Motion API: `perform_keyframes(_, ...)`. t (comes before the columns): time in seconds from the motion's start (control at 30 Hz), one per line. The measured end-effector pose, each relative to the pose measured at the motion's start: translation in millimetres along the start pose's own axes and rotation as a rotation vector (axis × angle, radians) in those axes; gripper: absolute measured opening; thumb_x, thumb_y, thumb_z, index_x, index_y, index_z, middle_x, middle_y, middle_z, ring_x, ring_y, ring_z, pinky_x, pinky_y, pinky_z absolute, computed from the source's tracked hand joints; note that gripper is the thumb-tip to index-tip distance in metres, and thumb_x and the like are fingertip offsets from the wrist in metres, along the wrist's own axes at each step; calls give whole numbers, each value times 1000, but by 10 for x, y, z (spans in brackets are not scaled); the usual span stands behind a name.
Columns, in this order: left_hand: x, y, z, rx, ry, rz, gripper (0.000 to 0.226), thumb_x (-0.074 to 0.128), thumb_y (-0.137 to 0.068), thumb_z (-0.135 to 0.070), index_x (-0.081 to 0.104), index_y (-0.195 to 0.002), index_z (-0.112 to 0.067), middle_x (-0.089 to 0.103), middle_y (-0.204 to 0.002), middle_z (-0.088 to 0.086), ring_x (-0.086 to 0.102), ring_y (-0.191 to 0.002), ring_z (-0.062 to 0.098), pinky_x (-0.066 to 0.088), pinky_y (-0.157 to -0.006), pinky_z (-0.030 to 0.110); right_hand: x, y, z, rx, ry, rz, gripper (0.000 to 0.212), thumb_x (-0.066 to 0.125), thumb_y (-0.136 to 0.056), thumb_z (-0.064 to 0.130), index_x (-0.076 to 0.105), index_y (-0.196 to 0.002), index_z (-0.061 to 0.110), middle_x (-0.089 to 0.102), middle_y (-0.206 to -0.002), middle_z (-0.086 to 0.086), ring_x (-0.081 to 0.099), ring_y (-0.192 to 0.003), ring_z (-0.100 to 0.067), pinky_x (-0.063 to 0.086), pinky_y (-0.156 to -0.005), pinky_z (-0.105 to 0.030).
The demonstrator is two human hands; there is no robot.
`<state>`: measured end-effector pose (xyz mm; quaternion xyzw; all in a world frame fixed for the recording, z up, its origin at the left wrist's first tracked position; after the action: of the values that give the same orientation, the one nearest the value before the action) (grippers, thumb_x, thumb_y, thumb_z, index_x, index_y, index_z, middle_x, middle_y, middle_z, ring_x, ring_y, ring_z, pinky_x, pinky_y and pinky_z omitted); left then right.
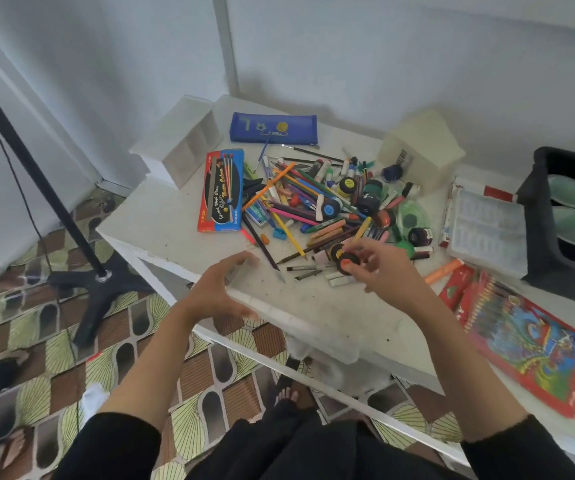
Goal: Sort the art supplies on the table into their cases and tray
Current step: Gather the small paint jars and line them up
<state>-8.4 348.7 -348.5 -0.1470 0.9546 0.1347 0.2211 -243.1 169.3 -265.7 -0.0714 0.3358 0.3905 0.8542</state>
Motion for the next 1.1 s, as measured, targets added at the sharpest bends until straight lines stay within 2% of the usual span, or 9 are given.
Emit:
perform_keyframes(0.07, 23, 6, 13, -31, -8, -6, 85, 91, -51, -6, 51, -119, -38, 50, -125, -18, 42, -111, -20, 37, -93, 6, 92, 19, 95, -75, -65, 101, 23, 65, -87, 14, 63, -109, 22, 61, -94, -1, 63, -70, -13, 53, -58, -15)
perform_keyframes(0.13, 67, 6, 14, -46, -14, -46, 89, 93, -46, -12, 53, -123, -32, 52, -129, -12, 45, -122, -3, 38, -105, 25, 241, 7, 155, -126, -32, 179, 26, 65, -87, 12, 64, -111, 22, 56, -103, -1, 62, -70, -10, 51, -59, -12)
perform_keyframes(0.2, 121, 12, 6, -57, -22, -105, 97, 94, -44, -16, 51, -129, -27, 51, -134, -7, 45, -126, 7, 35, -110, 33, 420, -12, 208, -174, -17, 255, 27, 65, -87, 11, 63, -113, 19, 47, -108, -2, 61, -70, -10, 51, -60, -13)
perform_keyframes(0.33, 165, 14, -61, -46, -20, -119, 97, 95, -39, -28, 53, -126, -28, 55, -131, -4, 48, -125, 9, 36, -110, 33, 768, -140, 362, -242, -31, 320, 31, 60, -90, 5, 61, -120, 9, 40, -104, -4, 58, -68, -11, 52, -62, -15)
perform_keyframes(0.43, 165, 38, -116, -54, 24, -101, 93, 92, -34, -32, 53, -118, -36, 59, -124, -12, 50, -119, -3, 34, -104, 18, 999, -264, 486, -230, -18, 298, 28, 57, -92, 7, 62, -119, 8, 47, -104, -10, 63, -84, -29, 50, -80, -26)
perform_keyframes(0.53, 166, 44, -169, -66, 18, -100, 99, 90, -32, -36, 49, -122, -36, 59, -123, -11, 50, -119, 1, 32, -100, 14, 1157, -361, 532, -182, 19, 292, 28, 58, -91, 10, 61, -119, 7, 62, -112, -10, 60, -102, -24, 38, -81, -18)
perform_keyframes(0.7, 148, 36, -169, -59, 25, -83, 95, 89, -33, -33, 55, -121, -24, 62, -114, -12, 56, -111, 0, 37, -95, 12, 1310, -372, 463, -150, 29, 249, 18, 59, -90, 12, 68, -105, 6, 68, -107, -9, 61, -100, -21, 39, -82, -20)
perform_keyframes(1.0, 138, -24, -55, -70, 33, -95, 102, 94, -32, -29, 55, -126, -19, 62, -122, -4, 55, -118, 10, 38, -108, 37, 1323, -395, 497, -163, 122, 238, 22, 53, -91, 9, 70, -105, 9, 68, -107, -10, 61, -99, -23, 46, -89, -30)
perform_keyframes(1.1, 146, -40, 17, -69, -26, -107, 108, 94, -31, -40, 52, -129, -21, 60, -126, -5, 53, -121, 13, 36, -109, 45, 1311, -386, 536, -233, 117, 164, 22, 56, -89, 9, 70, -105, 8, 69, -101, -10, 62, -89, -19, 47, -84, -27)
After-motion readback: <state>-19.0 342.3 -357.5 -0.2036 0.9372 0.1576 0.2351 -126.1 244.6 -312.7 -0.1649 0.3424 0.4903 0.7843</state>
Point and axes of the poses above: each hand's wrist, its own y-axis away from the middle knuckle, its own x-axis out of the palm, z = x × y, the point moved 2 cm from there along -y, towards the middle knuckle
